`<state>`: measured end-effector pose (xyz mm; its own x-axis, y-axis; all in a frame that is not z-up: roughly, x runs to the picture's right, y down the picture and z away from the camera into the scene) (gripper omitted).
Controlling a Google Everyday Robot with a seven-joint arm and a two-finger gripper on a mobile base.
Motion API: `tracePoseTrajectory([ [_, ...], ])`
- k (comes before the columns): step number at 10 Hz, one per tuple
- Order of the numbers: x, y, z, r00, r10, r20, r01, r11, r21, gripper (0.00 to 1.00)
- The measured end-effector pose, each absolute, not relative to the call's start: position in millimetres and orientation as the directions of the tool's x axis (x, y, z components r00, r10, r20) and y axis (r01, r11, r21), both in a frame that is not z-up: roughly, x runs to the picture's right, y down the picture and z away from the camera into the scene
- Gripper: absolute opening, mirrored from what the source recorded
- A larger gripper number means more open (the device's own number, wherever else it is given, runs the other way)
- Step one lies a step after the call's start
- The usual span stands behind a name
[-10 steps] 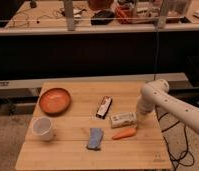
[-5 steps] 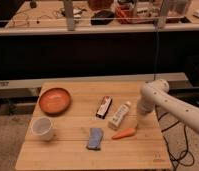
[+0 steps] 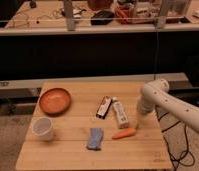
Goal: Place the bottle in the ceramic bowl
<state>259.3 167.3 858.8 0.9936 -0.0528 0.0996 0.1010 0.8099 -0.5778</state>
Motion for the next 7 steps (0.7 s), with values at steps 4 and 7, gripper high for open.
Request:
tracePoseTrajectory([
  [4, 252.5, 157.9, 844.4, 0.99, -0.077, 0.121, 0.133, 0.814, -0.565, 0.46],
  [7, 249.0, 159.5, 843.6, 0.986, -0.088, 0.14, 0.152, 0.813, -0.562, 0.43],
])
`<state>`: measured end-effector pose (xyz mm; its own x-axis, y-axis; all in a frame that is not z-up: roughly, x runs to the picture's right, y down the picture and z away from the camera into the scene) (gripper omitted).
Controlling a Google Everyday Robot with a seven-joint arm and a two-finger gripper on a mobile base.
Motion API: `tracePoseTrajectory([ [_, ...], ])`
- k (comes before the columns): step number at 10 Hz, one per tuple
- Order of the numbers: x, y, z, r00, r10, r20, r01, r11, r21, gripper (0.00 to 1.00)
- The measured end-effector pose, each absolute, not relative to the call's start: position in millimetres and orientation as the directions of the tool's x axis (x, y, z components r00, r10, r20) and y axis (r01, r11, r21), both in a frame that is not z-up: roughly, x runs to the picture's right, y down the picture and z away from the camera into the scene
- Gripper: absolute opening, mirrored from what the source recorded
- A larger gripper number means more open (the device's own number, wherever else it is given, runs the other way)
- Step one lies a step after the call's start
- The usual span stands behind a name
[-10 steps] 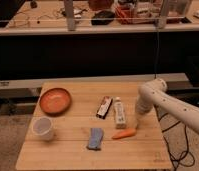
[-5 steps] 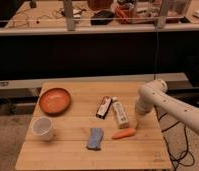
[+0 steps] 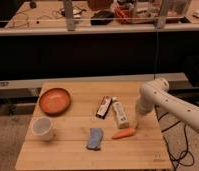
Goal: Place the bottle in the ceramic bowl
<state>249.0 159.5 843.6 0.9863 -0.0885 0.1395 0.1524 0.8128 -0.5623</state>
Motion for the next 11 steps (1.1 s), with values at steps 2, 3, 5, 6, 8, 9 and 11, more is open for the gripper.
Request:
tracePoseTrajectory([
  [2, 236.0, 155.8, 844.7, 0.982, -0.104, 0.159, 0.176, 0.81, -0.559, 0.52],
  [3, 236.9, 155.4, 843.7, 0.981, -0.11, 0.163, 0.184, 0.808, -0.56, 0.52],
  [5, 242.1, 157.9, 839.8, 0.98, -0.111, 0.166, 0.186, 0.805, -0.563, 0.52],
  [6, 239.9, 157.5, 839.4, 0.978, -0.111, 0.174, 0.191, 0.804, -0.563, 0.5],
  [8, 233.2, 159.8, 844.4, 0.975, -0.107, 0.193, 0.199, 0.803, -0.562, 0.3],
  [9, 233.6, 158.8, 844.6, 0.976, -0.099, 0.195, 0.194, 0.804, -0.562, 0.28],
  [11, 235.1, 156.9, 842.8, 0.975, -0.095, 0.199, 0.192, 0.807, -0.559, 0.4],
])
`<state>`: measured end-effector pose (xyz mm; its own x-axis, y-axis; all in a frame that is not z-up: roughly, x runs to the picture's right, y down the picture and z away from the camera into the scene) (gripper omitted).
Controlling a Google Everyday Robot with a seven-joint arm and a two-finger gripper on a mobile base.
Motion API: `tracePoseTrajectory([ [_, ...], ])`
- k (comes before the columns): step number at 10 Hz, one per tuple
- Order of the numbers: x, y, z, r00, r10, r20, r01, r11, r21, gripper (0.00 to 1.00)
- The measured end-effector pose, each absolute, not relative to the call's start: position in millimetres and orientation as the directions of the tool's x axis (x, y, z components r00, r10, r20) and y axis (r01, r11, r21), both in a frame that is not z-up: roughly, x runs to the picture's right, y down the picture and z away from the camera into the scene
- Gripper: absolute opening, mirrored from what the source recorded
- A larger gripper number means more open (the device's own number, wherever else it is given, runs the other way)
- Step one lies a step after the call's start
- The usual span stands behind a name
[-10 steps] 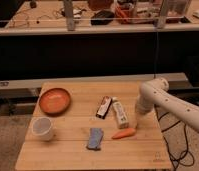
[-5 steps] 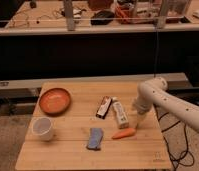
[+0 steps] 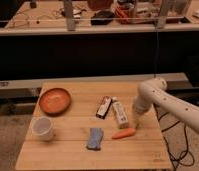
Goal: Place the bottle in the ceramic bowl
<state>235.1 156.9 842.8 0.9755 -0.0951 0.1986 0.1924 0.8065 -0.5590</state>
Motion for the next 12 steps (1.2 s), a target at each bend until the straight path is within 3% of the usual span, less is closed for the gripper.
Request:
tracePoseTrajectory([
  [2, 236.3, 160.5, 842.7, 0.974, -0.099, 0.206, 0.201, 0.801, -0.563, 0.53],
  [3, 230.6, 164.0, 844.9, 0.97, -0.112, 0.218, 0.219, 0.793, -0.569, 0.52],
  [6, 227.0, 165.0, 846.3, 0.966, -0.119, 0.23, 0.232, 0.79, -0.568, 0.29],
  [7, 227.1, 162.5, 844.1, 0.966, -0.117, 0.23, 0.23, 0.792, -0.565, 0.28],
  [9, 229.9, 161.8, 842.1, 0.968, -0.106, 0.229, 0.221, 0.797, -0.562, 0.34],
  [12, 229.8, 169.9, 848.5, 0.967, -0.105, 0.233, 0.223, 0.791, -0.57, 0.24],
])
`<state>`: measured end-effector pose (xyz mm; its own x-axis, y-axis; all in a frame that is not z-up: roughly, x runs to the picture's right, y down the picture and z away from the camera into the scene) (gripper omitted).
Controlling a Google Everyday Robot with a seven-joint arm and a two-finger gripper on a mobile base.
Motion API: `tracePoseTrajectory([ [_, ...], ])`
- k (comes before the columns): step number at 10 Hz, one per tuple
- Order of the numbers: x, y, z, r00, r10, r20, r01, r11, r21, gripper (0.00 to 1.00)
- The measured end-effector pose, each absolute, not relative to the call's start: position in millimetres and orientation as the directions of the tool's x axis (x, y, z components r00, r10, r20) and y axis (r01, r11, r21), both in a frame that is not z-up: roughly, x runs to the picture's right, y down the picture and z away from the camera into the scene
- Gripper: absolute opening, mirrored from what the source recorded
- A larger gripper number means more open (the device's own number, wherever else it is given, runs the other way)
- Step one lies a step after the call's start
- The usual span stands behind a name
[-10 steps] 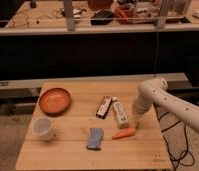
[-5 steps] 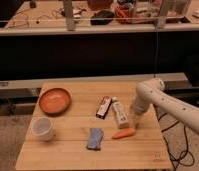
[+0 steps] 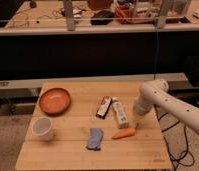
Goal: Place the bottle in the ceramic bowl
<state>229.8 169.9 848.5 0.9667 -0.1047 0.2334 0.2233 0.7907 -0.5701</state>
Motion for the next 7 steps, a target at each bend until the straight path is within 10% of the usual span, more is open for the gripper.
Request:
tracePoseTrajectory([
  [7, 226.8, 174.0, 847.0, 0.965, -0.107, 0.24, 0.231, 0.784, -0.577, 0.26],
])
